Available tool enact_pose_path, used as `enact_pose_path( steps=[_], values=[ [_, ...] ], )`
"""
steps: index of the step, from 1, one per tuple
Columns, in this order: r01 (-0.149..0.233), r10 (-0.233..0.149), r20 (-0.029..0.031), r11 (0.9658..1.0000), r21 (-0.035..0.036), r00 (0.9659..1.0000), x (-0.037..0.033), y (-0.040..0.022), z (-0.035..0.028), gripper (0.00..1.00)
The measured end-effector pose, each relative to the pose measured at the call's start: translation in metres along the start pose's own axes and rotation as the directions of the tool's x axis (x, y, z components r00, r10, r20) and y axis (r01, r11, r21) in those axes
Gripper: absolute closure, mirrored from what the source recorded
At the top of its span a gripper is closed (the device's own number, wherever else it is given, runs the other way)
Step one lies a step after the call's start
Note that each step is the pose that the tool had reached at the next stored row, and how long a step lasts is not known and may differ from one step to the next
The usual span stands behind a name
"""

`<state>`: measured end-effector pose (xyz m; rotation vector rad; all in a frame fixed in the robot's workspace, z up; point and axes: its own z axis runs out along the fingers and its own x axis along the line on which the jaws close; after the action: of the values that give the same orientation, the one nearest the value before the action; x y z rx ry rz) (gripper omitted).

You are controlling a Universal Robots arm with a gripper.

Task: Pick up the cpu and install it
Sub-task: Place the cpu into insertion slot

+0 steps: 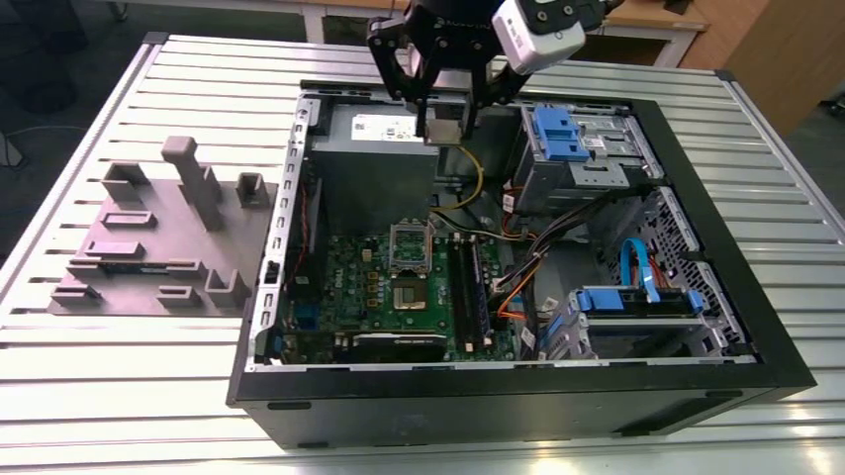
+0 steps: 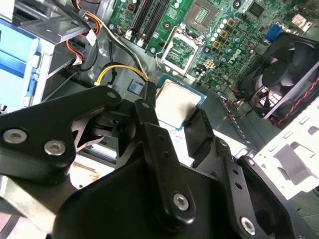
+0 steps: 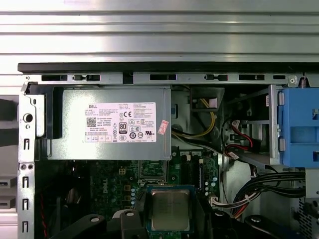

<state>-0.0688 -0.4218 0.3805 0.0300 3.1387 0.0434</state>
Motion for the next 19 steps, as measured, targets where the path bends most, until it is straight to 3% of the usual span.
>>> enact_pose_path(
  steps=[15,19],
  values=[
    [0.0,0.0,0.0,1.0,0.0,1.0,0.0,-0.0001,0.0014,0.53],
    [0.0,0.0,0.0,1.0,0.0,1.0,-0.0001,-0.0029,0.0034,0.53]
  ],
)
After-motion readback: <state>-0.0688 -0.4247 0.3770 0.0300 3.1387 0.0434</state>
